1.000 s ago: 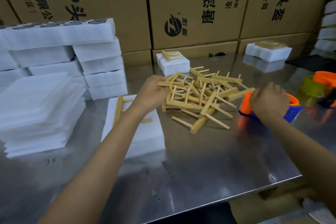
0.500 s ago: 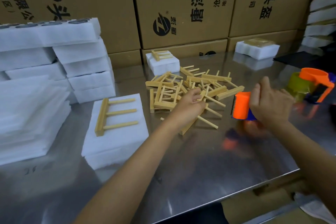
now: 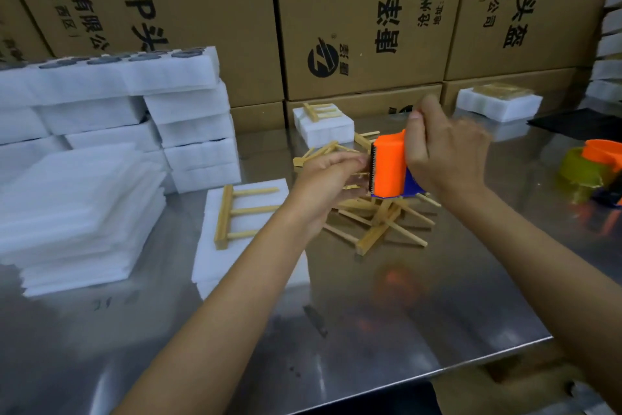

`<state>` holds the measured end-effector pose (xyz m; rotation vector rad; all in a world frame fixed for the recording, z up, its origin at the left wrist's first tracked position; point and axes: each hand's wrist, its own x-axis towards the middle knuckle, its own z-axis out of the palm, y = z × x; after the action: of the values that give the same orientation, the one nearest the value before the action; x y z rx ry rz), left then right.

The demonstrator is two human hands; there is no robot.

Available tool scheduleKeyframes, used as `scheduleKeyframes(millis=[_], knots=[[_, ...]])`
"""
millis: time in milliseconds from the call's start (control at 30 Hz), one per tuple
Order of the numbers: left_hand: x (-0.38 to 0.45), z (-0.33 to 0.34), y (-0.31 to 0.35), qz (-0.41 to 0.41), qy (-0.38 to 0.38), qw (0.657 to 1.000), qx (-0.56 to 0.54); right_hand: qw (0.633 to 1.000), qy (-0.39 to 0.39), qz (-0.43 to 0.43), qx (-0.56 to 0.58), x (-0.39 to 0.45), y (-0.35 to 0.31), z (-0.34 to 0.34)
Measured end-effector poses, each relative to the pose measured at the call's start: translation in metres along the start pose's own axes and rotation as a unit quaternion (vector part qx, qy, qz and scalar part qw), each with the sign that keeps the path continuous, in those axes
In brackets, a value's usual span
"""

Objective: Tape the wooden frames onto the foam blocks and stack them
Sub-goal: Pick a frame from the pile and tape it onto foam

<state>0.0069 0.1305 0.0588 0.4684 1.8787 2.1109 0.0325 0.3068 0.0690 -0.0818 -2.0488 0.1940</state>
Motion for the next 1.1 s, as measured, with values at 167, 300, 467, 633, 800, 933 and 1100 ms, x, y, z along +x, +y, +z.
scheduleKeyframes(millis=[167, 300, 467, 633, 800, 933, 1100], knots=[[-0.015, -0.031, 0.012, 0.018, 0.054, 0.998, -0.018, 0.998, -0.053, 0.004, 0.039, 0.008, -0.039, 0.003], [-0.027, -0.055, 0.017, -0.006, 0.063, 0.997, -0.031, 0.986, -0.149, 0.022, 0.076, 0.015, -0.061, 0.014], [-0.029, -0.079, 0.025, -0.005, 0.127, 0.992, 0.01, 0.956, -0.29, 0.014, 0.033, 0.02, -0.083, 0.032], [-0.028, -0.106, 0.037, -0.008, 0.156, 0.988, 0.006, 0.948, -0.316, -0.016, 0.036, 0.024, -0.097, 0.041], [-0.038, -0.18, 0.054, -0.009, 0.242, 0.968, -0.06, 0.933, -0.358, 0.037, 0.02, 0.009, -0.066, 0.043], [-0.056, -0.229, 0.06, -0.024, 0.267, 0.953, -0.141, 0.908, -0.404, 0.112, 0.006, 0.0, -0.03, 0.034], [-0.059, -0.224, 0.069, -0.001, 0.258, 0.947, -0.19, 0.876, -0.449, 0.165, 0.065, 0.007, -0.027, 0.029]])
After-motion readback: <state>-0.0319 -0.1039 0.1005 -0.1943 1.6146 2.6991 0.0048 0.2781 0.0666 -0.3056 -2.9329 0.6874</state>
